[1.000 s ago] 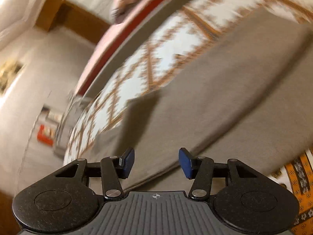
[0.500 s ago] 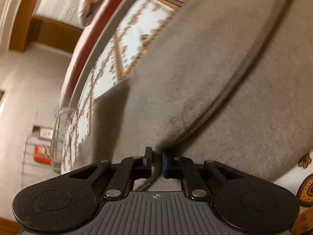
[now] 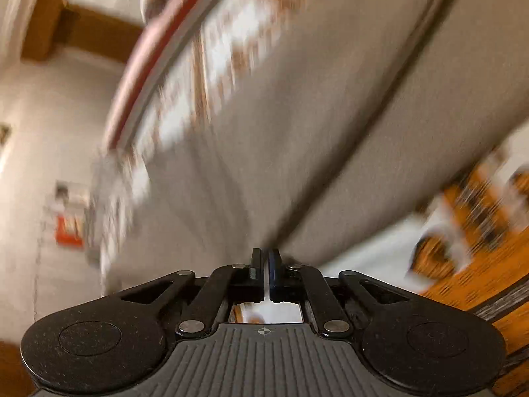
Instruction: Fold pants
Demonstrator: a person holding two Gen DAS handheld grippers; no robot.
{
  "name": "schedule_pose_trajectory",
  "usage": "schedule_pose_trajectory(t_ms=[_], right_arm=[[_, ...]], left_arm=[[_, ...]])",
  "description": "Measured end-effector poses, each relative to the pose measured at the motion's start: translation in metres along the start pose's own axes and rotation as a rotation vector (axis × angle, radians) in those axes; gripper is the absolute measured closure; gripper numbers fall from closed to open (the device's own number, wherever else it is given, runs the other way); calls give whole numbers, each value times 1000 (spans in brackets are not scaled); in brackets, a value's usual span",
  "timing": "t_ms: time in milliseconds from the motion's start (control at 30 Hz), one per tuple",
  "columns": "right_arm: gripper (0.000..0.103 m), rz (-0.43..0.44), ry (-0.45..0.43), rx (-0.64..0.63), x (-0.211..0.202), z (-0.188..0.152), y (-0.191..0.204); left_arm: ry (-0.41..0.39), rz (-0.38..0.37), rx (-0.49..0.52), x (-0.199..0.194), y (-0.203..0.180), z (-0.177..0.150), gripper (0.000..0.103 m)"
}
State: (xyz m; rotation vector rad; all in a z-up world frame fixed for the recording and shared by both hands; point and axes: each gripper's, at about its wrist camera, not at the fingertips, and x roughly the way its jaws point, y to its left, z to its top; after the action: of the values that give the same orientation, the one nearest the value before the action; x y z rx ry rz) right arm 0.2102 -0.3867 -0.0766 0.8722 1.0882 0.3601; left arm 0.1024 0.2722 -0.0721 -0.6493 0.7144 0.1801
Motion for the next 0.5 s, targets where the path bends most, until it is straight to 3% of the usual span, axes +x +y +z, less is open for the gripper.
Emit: schedule_pose_trajectory(t_ms=[33,133,300,433,500], right_arm=[[86,10,-45,15,-10,6,-3],[42,-24,-179,91,-37,29,-23],[42,-92,-296,192,-52,68,-58],[55,-114,-338,183,-49,89,-72],[68,-121,-355,180,-48,100,-83]], left_arm=[[1,0,5,0,0,0,42],[1,-11,1,0,2,0,42],[0,-3,5,1,0,0,42],[1,0,13,1,-1,0,42],[2,-2,20,1,-1,0,42]])
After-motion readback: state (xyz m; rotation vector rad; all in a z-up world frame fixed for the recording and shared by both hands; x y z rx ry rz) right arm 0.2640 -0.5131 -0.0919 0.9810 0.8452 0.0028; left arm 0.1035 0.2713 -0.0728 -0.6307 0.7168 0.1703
